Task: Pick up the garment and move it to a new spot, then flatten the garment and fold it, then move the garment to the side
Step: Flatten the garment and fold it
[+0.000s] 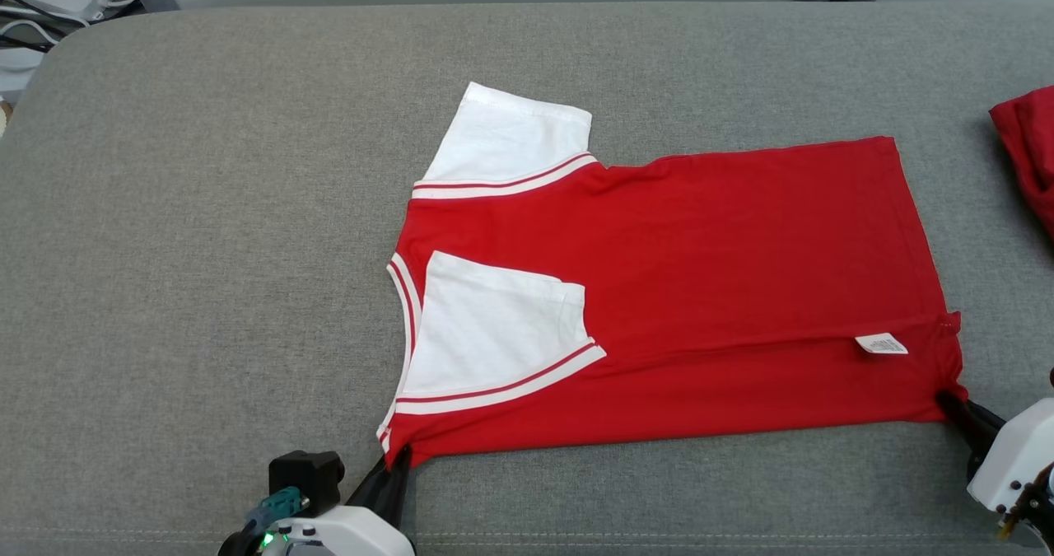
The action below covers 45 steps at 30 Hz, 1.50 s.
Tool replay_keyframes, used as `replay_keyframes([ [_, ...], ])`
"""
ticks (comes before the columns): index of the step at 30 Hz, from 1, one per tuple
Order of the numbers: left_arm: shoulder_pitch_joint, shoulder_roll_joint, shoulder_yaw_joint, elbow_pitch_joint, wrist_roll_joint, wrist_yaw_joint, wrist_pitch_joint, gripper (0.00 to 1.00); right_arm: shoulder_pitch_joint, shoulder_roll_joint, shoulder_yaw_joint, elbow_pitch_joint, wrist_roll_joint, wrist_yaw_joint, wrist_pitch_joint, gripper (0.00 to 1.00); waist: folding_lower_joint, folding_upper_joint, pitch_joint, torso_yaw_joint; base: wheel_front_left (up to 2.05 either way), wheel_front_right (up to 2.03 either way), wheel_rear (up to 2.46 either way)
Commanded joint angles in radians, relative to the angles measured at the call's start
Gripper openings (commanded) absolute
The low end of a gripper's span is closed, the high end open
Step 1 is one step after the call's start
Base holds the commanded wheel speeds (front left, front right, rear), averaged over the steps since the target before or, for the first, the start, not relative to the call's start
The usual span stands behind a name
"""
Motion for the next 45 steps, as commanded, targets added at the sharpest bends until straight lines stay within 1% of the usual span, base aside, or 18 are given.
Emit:
replay_keyframes([
  [1, -0.022, 0.023, 0.043, -0.007, -0.001, 0.009, -0.007, 0.57, 0.072, -0.009, 0.031, 0.026, -0.009, -0.005, 0.032, 0.0, 0.0, 0.0, 0.0, -0.001, 0.0, 0.0, 0.0],
  [2, -0.024, 0.022, 0.042, -0.001, -0.002, 0.008, -0.006, 0.91, 0.072, -0.005, 0.027, 0.031, -0.014, -0.005, 0.034, 0.32, 0.0, 0.0, -0.001, -0.002, 0.0, 0.0, 0.0],
  [3, -0.027, 0.019, 0.045, 0.003, -0.005, 0.009, -0.011, 1.0, 0.072, -0.002, 0.024, 0.035, -0.021, -0.005, 0.038, 0.92, 0.0, 0.0, -0.001, -0.002, 0.0, 0.0, 0.0],
  [4, -0.029, 0.017, 0.046, 0.008, -0.005, 0.009, -0.015, 1.0, 0.069, -0.002, 0.024, 0.04, -0.037, -0.005, 0.035, 1.0, 0.0, 0.0, -0.003, -0.003, 0.0, 0.0, 0.0],
  [8, -0.037, 0.015, 0.046, 0.025, -0.004, 0.012, -0.023, 1.0, 0.055, 0.0, -0.001, 0.049, -0.085, -0.005, -0.006, 1.0, 0.0, 0.0, -0.01, -0.008, 0.0, 0.0, 0.0],
  [13, -0.041, 0.027, 0.076, 0.014, 0.012, 0.054, -0.062, 1.0, 0.027, -0.009, -0.063, 0.104, -0.194, -0.005, -0.12, 1.0, 0.0, 0.0, -0.023, -0.011, 0.0, 0.0, 0.0],
  [14, -0.041, 0.031, 0.098, -0.006, 0.009, 0.067, -0.087, 1.0, 0.008, 0.001, -0.101, 0.121, -0.239, -0.005, -0.178, 1.0, 0.0, 0.0, -0.029, -0.013, 0.0, 0.0, 0.0],
  [17, -0.041, 0.042, 0.125, -0.04, 0.016, 0.085, -0.123, 1.0, -0.013, 0.024, -0.15, 0.124, -0.301, -0.005, -0.241, 1.0, 0.0, 0.0, -0.043, -0.018, 0.0, 0.0, 0.0],
  [18, -0.041, 0.042, 0.125, -0.04, 0.016, 0.085, -0.123, 1.0, -0.013, 0.024, -0.15, 0.124, -0.301, -0.005, -0.241, 1.0, 0.0, 0.0, -0.043, -0.018, 0.0, 0.0, 0.0],
  [20, -0.039, 0.052, 0.135, -0.061, 0.023, 0.095, -0.134, 1.0, -0.024, 0.039, -0.189, 0.119, -0.347, -0.005, -0.273, 1.0, 0.0, 0.0, -0.053, -0.022, 0.0, 0.0, 0.0],
  [24, -0.045, 0.065, 0.153, -0.11, 0.038, 0.107, -0.175, 1.0, -0.03, 0.08, -0.265, 0.053, -0.434, -0.005, -0.306, 1.0, 0.0, 0.0, -0.072, -0.031, 0.0, 0.0, 0.0],
  [28, -0.059, 0.064, 0.152, -0.127, 0.049, 0.105, -0.201, 1.0, -0.006, 0.129, -0.348, -0.052, -0.525, -0.005, -0.317, 1.0, 0.0, 0.0, -0.086, -0.038, 0.0, 0.0, 0.0],
  [34, -0.129, 0.044, 0.12, -0.1, 0.071, 0.082, -0.22, 1.0, 0.057, 0.215, -0.443, -0.224, -0.642, -0.005, -0.32, 1.0, 0.0, 0.0, -0.086, -0.049, 0.0, 0.0, 0.0],
  [36, -0.187, 0.026, 0.105, -0.076, 0.08, 0.07, -0.224, 1.0, 0.085, 0.253, -0.458, -0.287, -0.679, -0.005, -0.32, 1.0, 0.0, 0.0, -0.073, -0.061, 0.0, 0.0, 0.0],
  [38, -0.232, 0.016, 0.095, -0.053, 0.087, 0.061, -0.223, 1.0, 0.094, 0.269, -0.457, -0.312, -0.7, -0.005, -0.32, 1.0, 0.0, 0.0, -0.058, -0.07, 0.0, 0.0, 0.0],
  [41, -0.31, 0.002, 0.082, -0.012, 0.089, 0.043, -0.208, 1.0, 0.096, 0.285, -0.451, -0.335, -0.719, -0.005, -0.315, 1.0, 0.0, 0.0, -0.027, -0.083, 0.0, 0.0, 0.0],
  [43, -0.371, -0.009, 0.073, 0.021, 0.082, 0.025, -0.178, 1.0, 0.091, 0.29, -0.447, -0.349, -0.725, -0.005, -0.31, 1.0, 0.0, 0.0, 0.002, -0.093, 0.0, 0.0, 0.0],
  [45, -0.438, -0.019, 0.073, 0.05, 0.081, 0.019, -0.16, 1.0, 0.083, 0.29, -0.444, -0.361, -0.728, -0.005, -0.304, 1.0, 0.0, 0.0, 0.035, -0.102, 0.0, 0.0, 0.0],
])
